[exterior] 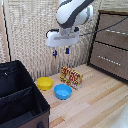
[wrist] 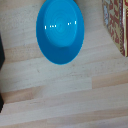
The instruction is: With caution, bring your gripper towards the upper drawer's hold. Grasp the drawer hold tightly with your gripper tool. Pull the drawer in your direction to reveal the contents of the top drawer.
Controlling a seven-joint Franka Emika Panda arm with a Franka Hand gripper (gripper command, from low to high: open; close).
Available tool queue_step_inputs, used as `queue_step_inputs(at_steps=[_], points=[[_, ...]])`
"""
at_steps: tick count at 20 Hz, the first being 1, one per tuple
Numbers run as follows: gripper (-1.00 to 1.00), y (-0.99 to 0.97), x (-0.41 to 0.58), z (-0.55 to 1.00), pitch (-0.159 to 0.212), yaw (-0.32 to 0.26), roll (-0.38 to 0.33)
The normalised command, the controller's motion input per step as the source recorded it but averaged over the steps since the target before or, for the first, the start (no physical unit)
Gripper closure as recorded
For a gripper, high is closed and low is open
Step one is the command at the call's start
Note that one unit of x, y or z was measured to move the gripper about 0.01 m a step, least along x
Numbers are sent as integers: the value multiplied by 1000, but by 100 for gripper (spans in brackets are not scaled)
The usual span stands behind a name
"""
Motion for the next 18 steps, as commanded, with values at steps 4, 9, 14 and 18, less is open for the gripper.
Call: queue_step_inputs(at_steps=[4,9,14,18], points=[[-100,66,147,122,27,100,-351],[-100,0,167,215,5,104,-339],[-100,18,147,312,3,117,-308],[-100,24,148,526,6,128,-233]])
